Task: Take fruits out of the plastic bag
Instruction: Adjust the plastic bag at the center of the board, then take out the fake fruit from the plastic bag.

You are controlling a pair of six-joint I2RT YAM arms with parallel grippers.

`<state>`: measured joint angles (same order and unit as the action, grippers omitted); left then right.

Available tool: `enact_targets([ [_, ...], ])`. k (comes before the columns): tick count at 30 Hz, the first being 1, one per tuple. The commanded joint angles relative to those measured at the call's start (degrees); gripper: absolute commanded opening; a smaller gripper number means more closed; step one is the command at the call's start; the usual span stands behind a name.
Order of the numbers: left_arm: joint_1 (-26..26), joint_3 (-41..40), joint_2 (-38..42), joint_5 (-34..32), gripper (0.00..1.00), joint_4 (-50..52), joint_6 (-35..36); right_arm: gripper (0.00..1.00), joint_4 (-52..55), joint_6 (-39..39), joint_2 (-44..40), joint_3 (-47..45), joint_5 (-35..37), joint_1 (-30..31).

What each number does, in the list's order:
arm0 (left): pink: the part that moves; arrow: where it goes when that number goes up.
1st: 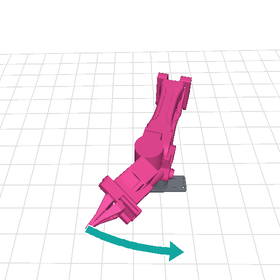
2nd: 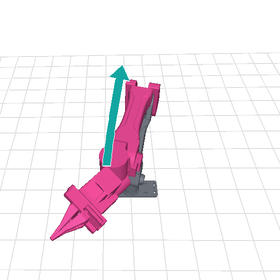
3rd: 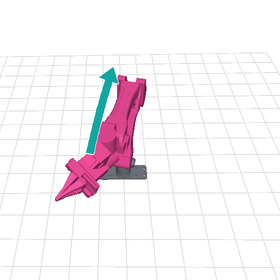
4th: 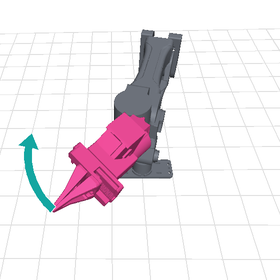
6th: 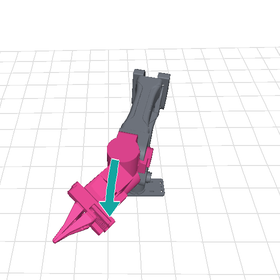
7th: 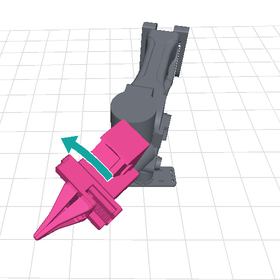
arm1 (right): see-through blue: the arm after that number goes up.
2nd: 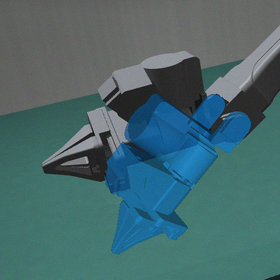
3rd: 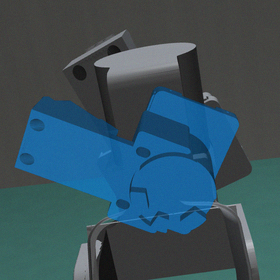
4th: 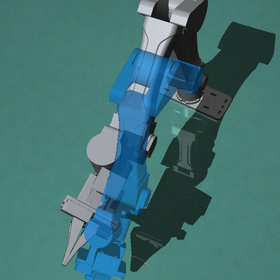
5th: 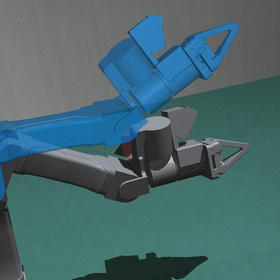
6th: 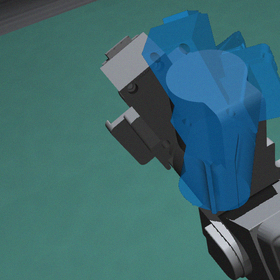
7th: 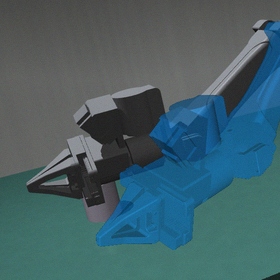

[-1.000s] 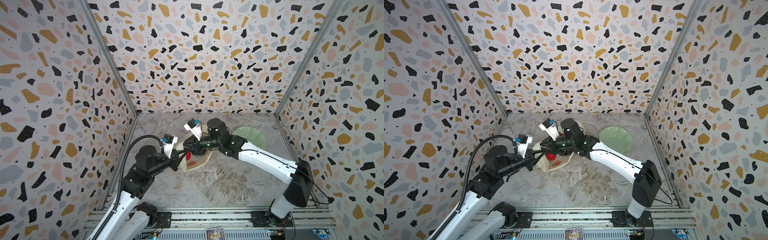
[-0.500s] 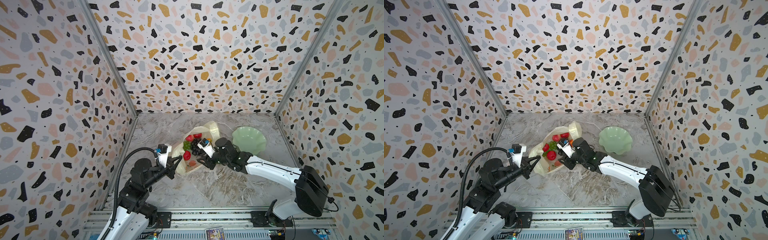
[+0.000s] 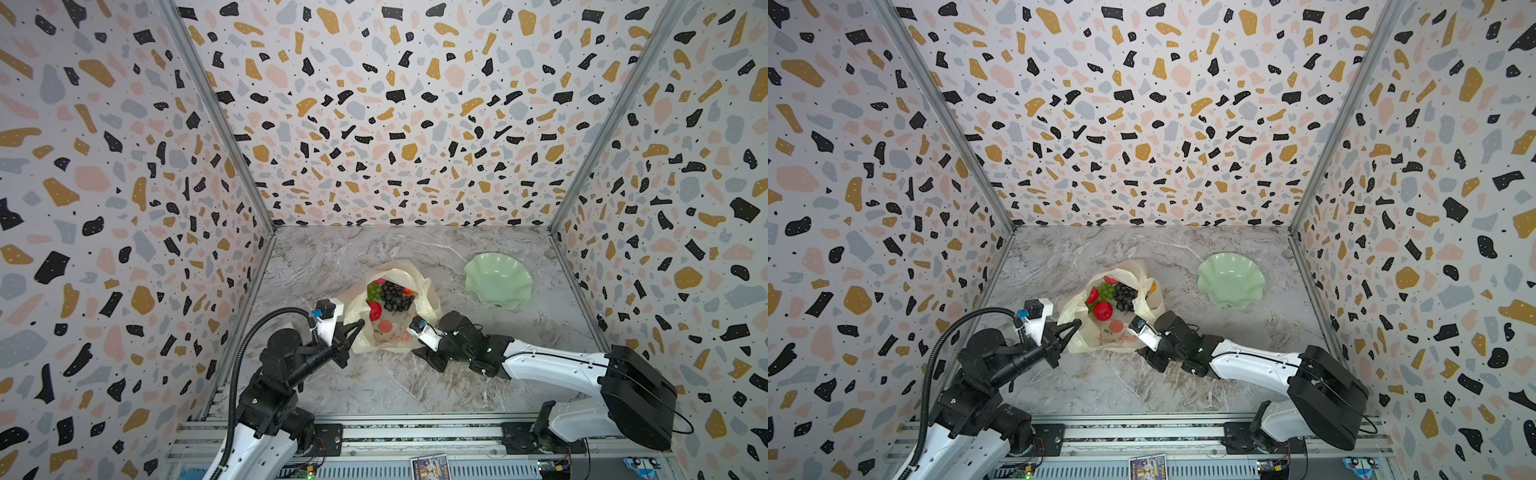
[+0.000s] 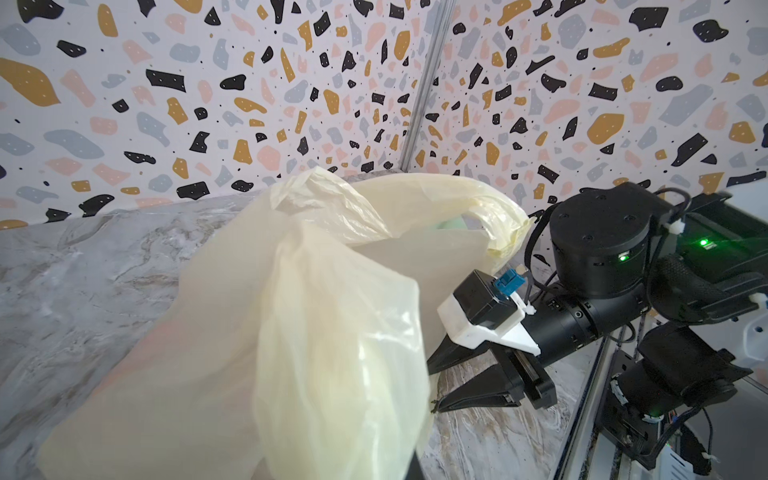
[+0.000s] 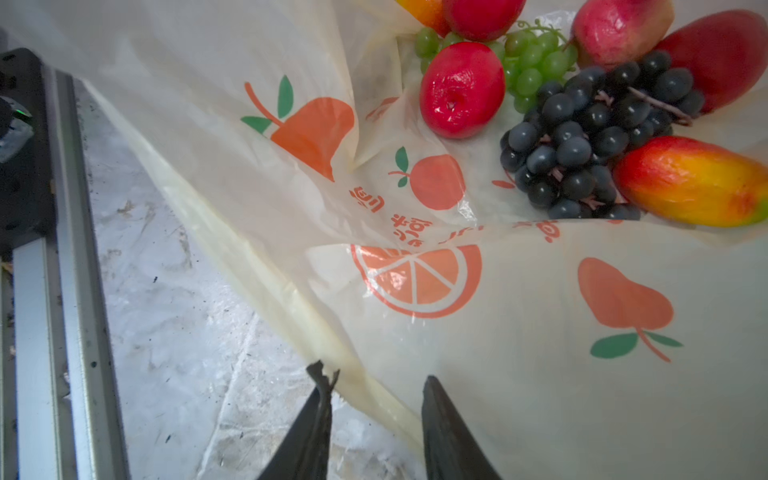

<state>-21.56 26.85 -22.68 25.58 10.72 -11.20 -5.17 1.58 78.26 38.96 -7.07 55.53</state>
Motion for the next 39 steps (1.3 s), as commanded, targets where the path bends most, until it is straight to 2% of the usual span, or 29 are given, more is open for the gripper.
enact_targets([
  [1,-0.2,-0.6,-0.4,1.7,0.00,-2.9,2.4,0.38,-2.8,-3.0,-0.2,6.3,3.7,0.5],
  [11,-0.2,-1.0,1.9,-0.9,0.00,-1.3,4.6,0.35,-6.9,-14.3,14.0,22.7,8.8,0.6],
  [16,-0.2,-1.3,3.0,-1.2,0.00,-1.4,5.3,0.37,-6.0,-18.5,18.7,28.9,7.1,0.6],
  [20,-0.2,-1.2,3.0,-1.2,0.00,-1.4,5.3,0.37,-7.7,-18.5,22.1,28.6,8.5,-0.6],
  [28,-0.2,-1.2,3.5,-1.1,0.00,-1.3,5.6,0.37,-13.7,-17.8,26.0,24.2,6.9,-7.2],
  [39,-0.2,-1.4,2.9,-1.5,0.00,-1.4,5.8,0.43,-12.2,-14.8,32.8,29.5,7.2,-8.0],
])
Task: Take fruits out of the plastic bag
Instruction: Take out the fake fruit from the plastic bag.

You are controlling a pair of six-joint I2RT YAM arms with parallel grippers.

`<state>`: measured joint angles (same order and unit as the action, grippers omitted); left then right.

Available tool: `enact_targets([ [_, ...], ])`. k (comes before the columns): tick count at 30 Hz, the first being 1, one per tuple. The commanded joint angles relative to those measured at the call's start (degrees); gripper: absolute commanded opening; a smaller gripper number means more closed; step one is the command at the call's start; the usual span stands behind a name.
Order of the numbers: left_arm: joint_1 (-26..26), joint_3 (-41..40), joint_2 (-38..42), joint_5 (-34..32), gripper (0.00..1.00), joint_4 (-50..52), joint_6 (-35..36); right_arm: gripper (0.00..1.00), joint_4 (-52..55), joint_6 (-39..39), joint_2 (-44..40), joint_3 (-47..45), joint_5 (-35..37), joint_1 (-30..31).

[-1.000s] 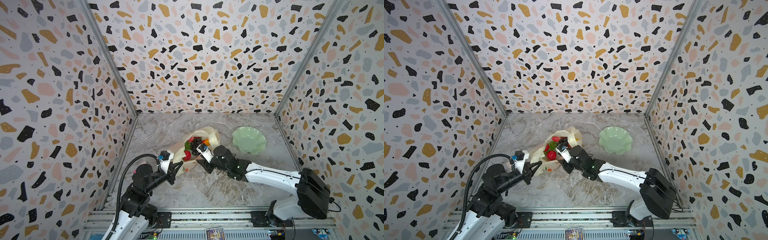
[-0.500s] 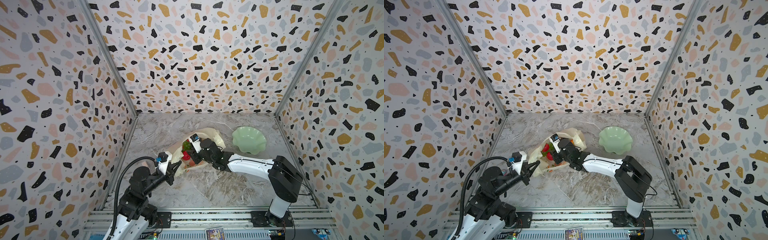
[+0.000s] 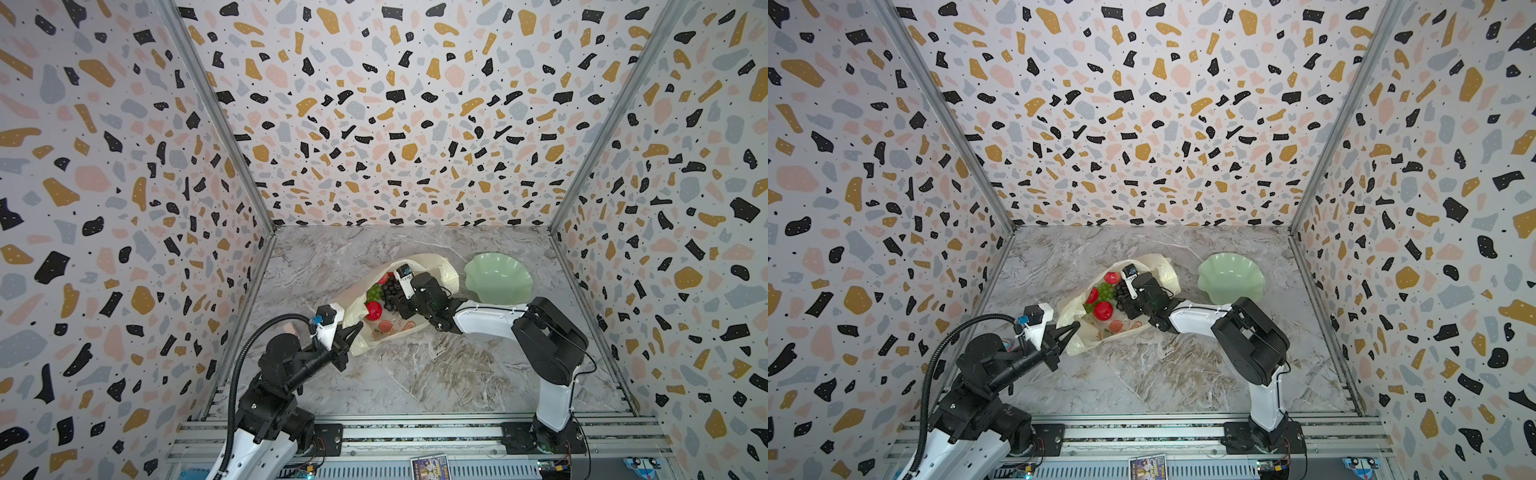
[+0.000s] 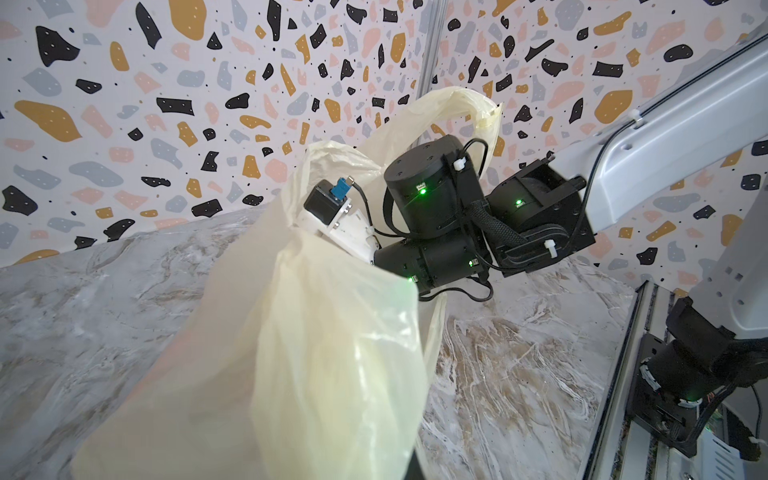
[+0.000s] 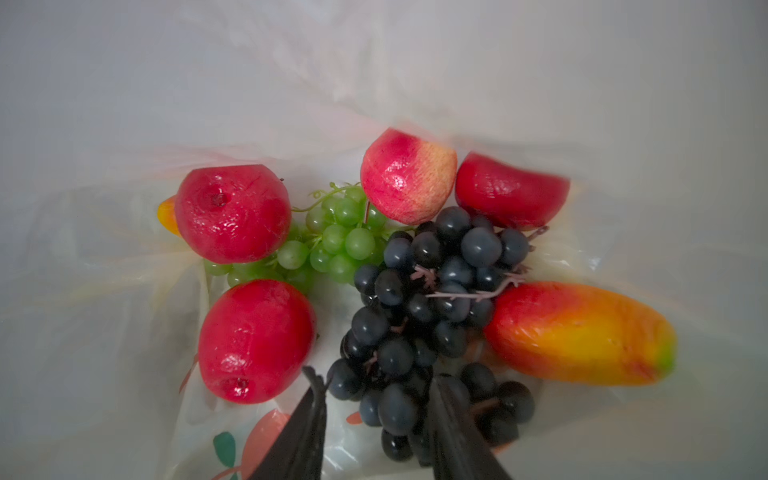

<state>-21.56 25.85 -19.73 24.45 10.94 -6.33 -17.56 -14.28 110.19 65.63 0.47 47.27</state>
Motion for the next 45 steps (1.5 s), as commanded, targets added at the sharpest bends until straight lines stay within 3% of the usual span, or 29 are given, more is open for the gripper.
enact_targets([
  [1,-0.2,-0.4,0.0,-0.5,0.00,-1.5,0.9,0.44,0.4,1.1,1.5,3.2,-0.3,0.3],
  [10,-0.2,-0.4,-0.4,-0.9,0.00,-1.5,0.8,0.45,3.4,2.5,6.7,7.4,1.3,0.1],
  [15,-0.2,-0.4,-0.6,-1.1,0.00,-1.4,0.8,0.39,3.9,1.9,9.0,8.7,-0.7,-0.2],
  [19,-0.2,-0.4,-0.5,-1.3,0.00,-1.4,0.9,0.27,3.9,1.8,9.6,8.7,-1.9,-0.3],
  [23,-0.2,-0.4,-0.6,-1.9,0.00,-1.4,0.7,0.05,4.2,1.7,8.8,8.7,-3.2,-0.3],
  [26,-0.2,-0.3,-0.6,-2.3,0.00,-1.2,0.7,0.02,4.5,1.2,7.1,8.4,-4.1,-0.4],
  [45,-0.1,0.0,-1.7,-4.9,0.00,-1.5,0.0,0.00,6.7,0.8,-5.5,9.7,-9.5,-0.1],
])
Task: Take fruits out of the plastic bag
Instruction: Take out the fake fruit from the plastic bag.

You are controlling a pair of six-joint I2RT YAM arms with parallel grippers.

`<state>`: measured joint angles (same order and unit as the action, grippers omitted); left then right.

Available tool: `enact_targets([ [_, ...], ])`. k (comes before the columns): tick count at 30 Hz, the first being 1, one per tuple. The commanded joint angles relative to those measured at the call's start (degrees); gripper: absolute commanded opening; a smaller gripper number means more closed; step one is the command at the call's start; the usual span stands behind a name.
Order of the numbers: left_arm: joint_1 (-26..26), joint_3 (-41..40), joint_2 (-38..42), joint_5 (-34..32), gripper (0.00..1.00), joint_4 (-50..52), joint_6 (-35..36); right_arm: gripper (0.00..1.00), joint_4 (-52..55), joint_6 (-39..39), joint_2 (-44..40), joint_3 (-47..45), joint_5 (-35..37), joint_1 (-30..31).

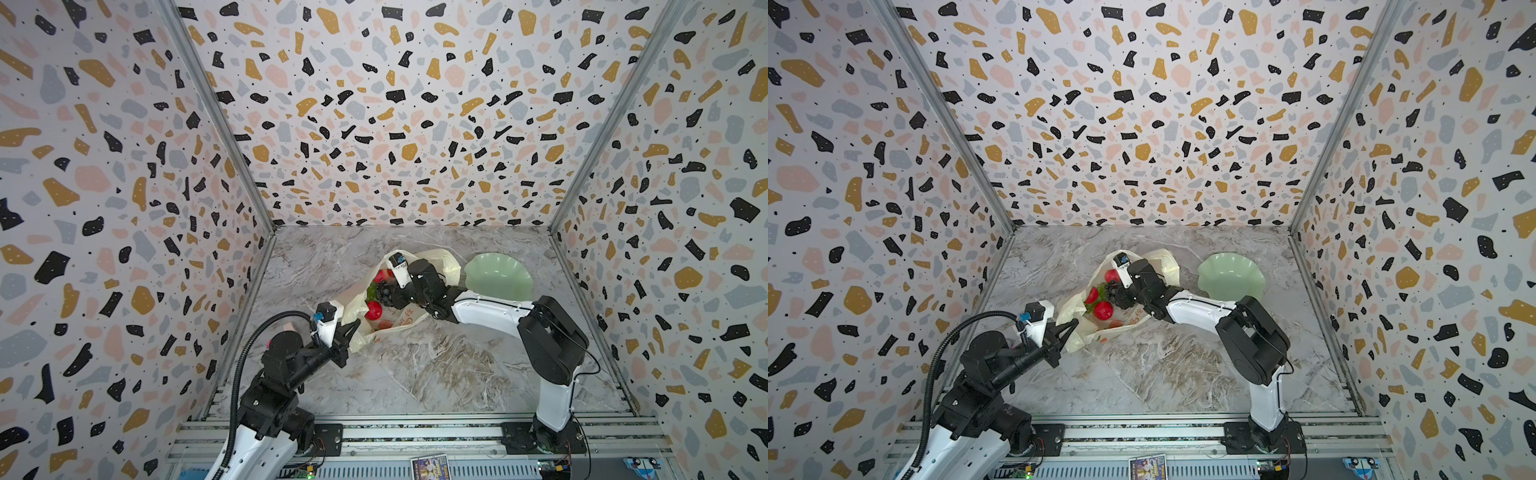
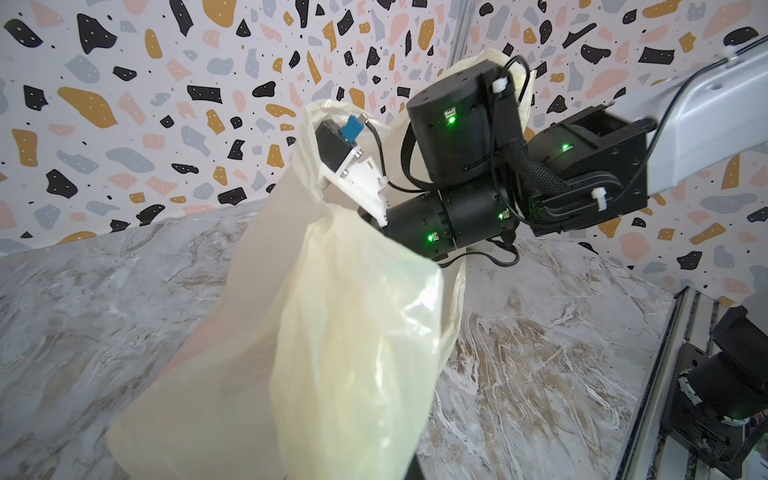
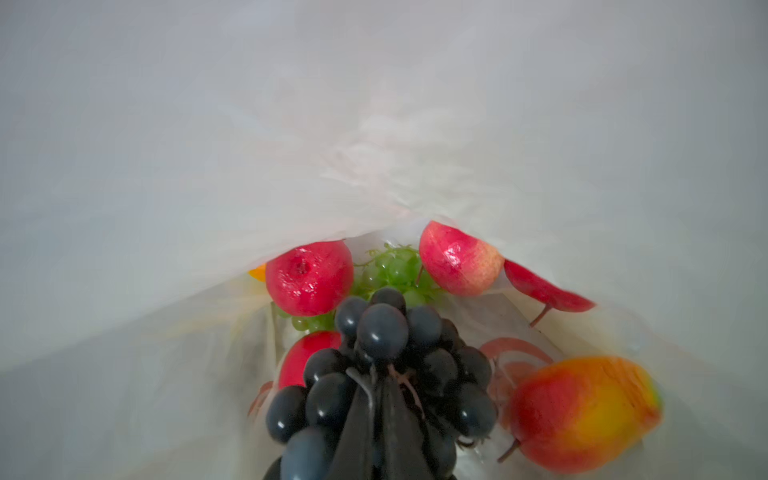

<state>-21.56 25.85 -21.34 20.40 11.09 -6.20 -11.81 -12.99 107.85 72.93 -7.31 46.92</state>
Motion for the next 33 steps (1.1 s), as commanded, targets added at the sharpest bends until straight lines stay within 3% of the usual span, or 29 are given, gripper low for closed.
enact_targets([
  [1,-0.2,0.1,0.0,-1.0,0.00,-1.6,-0.2,0.00,1.2,-0.5,-3.4,2.7,-1.9,0.4],
  [16,-0.2,-0.2,-0.5,-4.7,0.00,-5.7,-1.1,0.00,4.2,-0.7,-11.1,6.4,-6.2,2.7],
  [22,-0.2,-2.0,-0.7,-6.4,0.00,-12.2,-2.8,0.00,6.5,0.1,-15.9,7.9,-7.1,2.8],
  [33,-0.2,-3.3,-5.1,-4.7,0.00,-17.5,-3.7,0.00,16.8,2.3,-21.9,14.0,-10.7,3.2],
])
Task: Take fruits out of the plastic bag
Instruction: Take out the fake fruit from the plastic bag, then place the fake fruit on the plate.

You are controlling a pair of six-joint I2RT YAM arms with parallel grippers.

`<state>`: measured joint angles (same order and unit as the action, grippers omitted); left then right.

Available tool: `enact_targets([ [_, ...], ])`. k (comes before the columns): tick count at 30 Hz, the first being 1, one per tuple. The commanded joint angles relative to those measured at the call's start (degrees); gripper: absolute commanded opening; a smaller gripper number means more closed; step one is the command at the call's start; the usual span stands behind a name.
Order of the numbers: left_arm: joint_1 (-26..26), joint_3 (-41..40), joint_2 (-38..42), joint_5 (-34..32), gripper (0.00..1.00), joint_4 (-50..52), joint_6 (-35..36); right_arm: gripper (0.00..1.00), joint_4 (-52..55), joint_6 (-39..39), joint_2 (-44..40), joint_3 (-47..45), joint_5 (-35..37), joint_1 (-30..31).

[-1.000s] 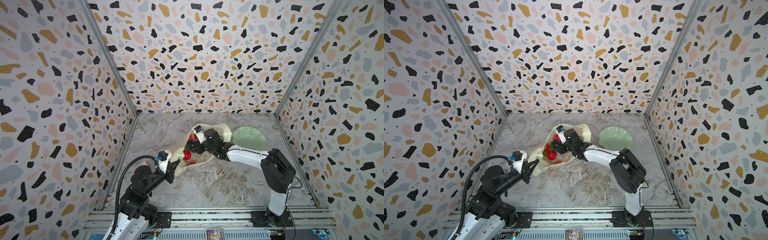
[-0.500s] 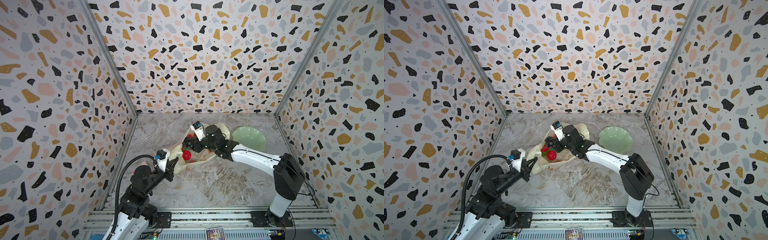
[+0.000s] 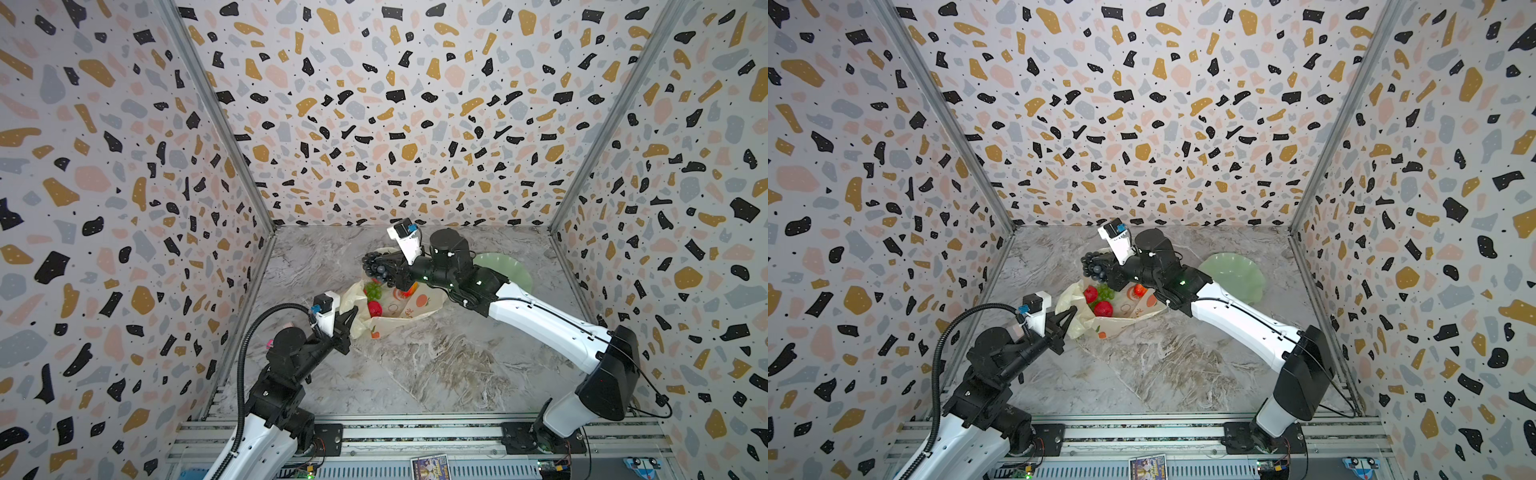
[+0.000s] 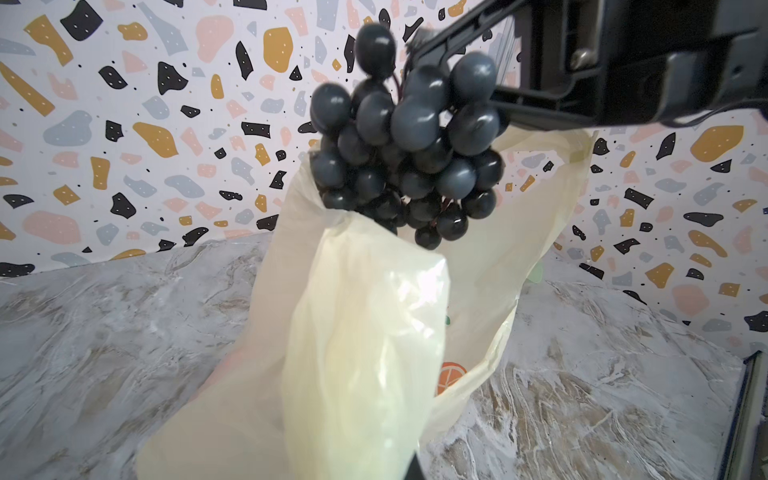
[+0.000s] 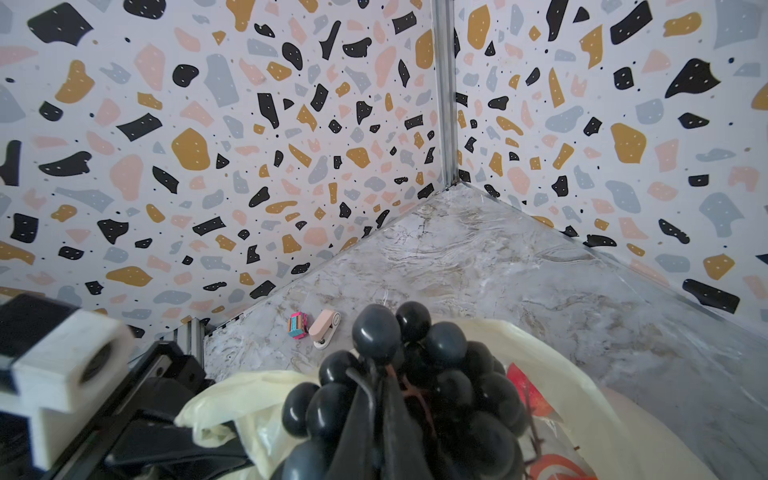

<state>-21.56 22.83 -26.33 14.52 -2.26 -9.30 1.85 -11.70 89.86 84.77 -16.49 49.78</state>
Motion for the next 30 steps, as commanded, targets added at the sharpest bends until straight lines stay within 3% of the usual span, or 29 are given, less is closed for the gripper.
enact_targets([
  [1,-0.2,-0.1,0.0,1.2,0.00,-3.9,-0.6,0.00,3.8,1.0,-4.8,1.9,-1.3,0.8],
  [13,-0.2,-1.1,2.9,1.2,0.00,-5.1,-0.7,0.00,6.3,-2.9,-17.0,-7.3,1.6,3.0],
  [21,-0.3,-1.3,2.3,3.3,0.00,-6.2,-1.4,0.00,11.7,-1.0,-18.4,-4.3,2.9,2.6],
  [30,-0.5,-1.2,2.9,4.7,0.00,-7.6,-2.4,0.00,13.1,-1.9,-15.8,0.5,-3.2,-0.5],
])
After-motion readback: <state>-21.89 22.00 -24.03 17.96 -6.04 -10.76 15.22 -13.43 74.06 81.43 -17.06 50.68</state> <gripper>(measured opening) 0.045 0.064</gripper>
